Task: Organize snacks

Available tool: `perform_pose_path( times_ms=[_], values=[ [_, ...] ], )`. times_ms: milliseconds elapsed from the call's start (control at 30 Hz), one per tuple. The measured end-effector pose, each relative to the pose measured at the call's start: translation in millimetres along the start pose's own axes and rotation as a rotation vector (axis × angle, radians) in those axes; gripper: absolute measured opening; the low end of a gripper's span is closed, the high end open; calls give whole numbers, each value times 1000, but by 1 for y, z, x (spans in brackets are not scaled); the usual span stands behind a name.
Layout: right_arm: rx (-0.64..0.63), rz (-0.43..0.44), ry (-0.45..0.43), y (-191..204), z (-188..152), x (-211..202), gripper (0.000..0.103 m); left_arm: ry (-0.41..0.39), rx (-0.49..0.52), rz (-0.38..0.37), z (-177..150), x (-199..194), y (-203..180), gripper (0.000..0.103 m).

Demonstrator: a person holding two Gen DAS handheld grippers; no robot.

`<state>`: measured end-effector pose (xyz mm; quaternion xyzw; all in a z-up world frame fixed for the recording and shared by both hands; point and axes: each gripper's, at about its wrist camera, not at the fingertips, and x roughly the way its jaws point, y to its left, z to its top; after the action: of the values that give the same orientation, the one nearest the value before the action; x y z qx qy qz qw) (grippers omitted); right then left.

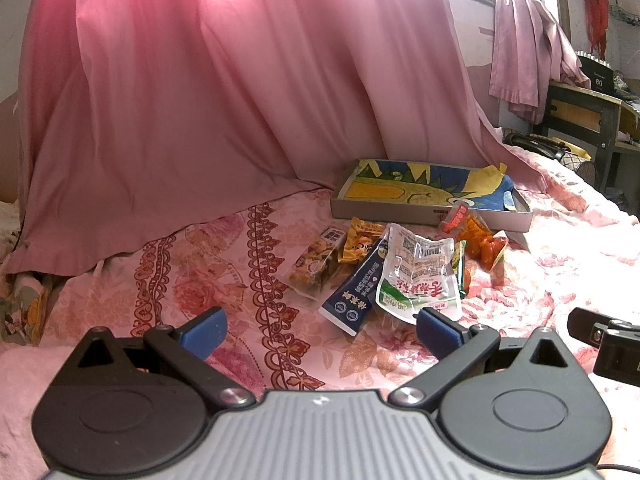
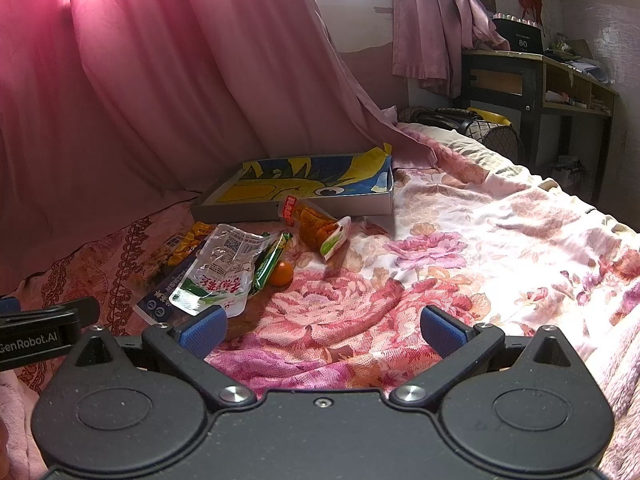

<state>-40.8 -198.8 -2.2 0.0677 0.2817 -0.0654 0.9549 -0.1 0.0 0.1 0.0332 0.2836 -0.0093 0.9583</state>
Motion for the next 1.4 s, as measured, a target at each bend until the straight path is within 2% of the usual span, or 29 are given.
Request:
perform_pose_path(
  times_ms=[200, 467, 800, 967, 1200, 1300, 1400],
  values=[
    [4, 0, 8, -2, 0, 1, 103, 12, 3, 2, 0, 1, -1, 103],
    [53, -7, 54, -9, -1, 7, 103, 82, -18, -18, 3, 16, 3, 103],
    [71, 8, 114, -9, 11, 24, 103, 165, -15, -58, 29, 47, 12, 103],
    [43, 30, 129, -6, 18, 36, 103, 180, 17, -54, 46, 68, 15, 103],
    [0, 77, 144, -9, 40, 63, 103, 245, 37, -138, 68, 106, 24, 103],
    [-13, 89, 140, -12, 50, 75, 103, 234, 35, -140, 73, 119, 27, 103],
    [20, 143, 151, -18, 58, 90, 103, 209, 51, -156, 78, 133, 28, 103]
  ],
)
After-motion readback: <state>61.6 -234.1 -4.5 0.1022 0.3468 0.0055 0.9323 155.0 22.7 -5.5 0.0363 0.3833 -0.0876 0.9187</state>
